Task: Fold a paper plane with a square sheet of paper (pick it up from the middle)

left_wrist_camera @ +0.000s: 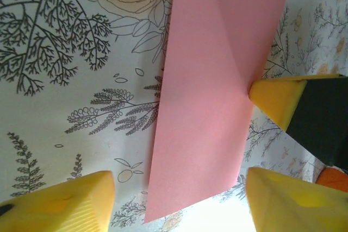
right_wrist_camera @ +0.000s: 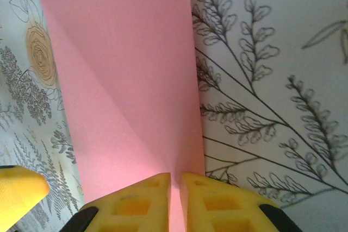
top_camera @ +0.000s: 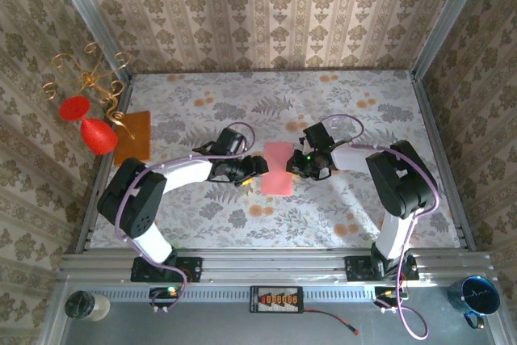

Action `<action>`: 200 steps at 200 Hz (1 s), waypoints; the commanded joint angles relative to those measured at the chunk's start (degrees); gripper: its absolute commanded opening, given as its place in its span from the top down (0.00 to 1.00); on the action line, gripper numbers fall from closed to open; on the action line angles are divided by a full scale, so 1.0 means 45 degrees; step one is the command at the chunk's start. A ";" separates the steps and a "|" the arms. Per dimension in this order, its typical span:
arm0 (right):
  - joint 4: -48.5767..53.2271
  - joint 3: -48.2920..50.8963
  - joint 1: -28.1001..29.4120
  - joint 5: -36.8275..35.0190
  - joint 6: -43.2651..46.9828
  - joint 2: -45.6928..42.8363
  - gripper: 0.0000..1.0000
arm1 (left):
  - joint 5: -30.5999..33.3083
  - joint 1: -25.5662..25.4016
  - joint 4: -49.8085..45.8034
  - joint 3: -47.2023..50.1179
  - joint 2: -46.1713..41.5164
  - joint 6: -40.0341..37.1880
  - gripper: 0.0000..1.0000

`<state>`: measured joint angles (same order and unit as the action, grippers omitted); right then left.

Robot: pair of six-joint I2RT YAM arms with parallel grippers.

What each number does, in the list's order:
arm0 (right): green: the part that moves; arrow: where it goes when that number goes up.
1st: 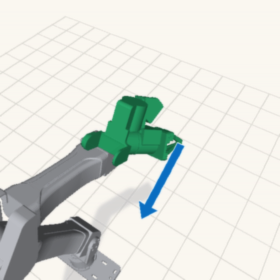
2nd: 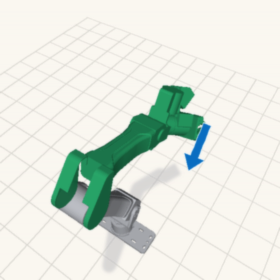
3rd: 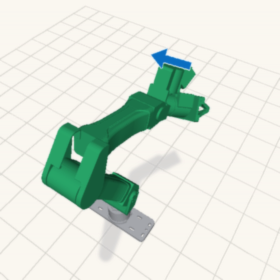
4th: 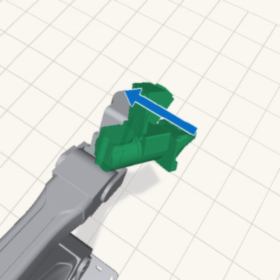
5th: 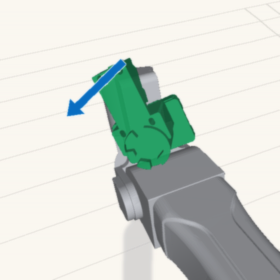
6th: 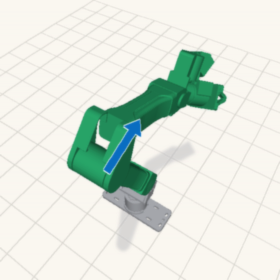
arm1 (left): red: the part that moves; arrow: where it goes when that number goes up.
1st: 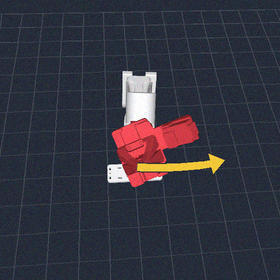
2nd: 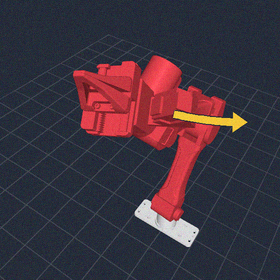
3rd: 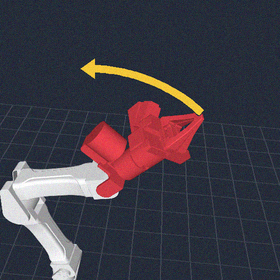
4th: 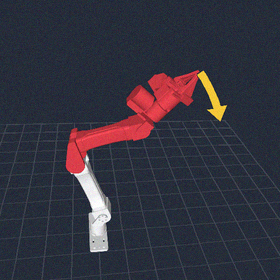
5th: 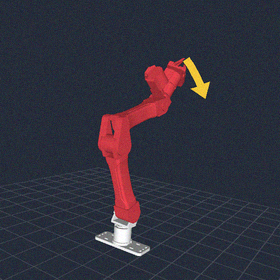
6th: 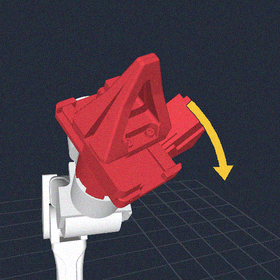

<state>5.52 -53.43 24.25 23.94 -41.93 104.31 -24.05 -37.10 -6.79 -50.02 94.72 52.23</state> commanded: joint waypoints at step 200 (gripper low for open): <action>0.0531 -0.0227 0.0059 -0.0144 0.0510 0.0902 0.84 | -0.0220 -0.0557 0.1059 0.1126 0.0307 0.0848 0.69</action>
<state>5.28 -54.70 24.25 24.88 -40.47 105.67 -23.44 -39.05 -2.90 -44.60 94.83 55.77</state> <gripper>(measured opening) 0.159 0.314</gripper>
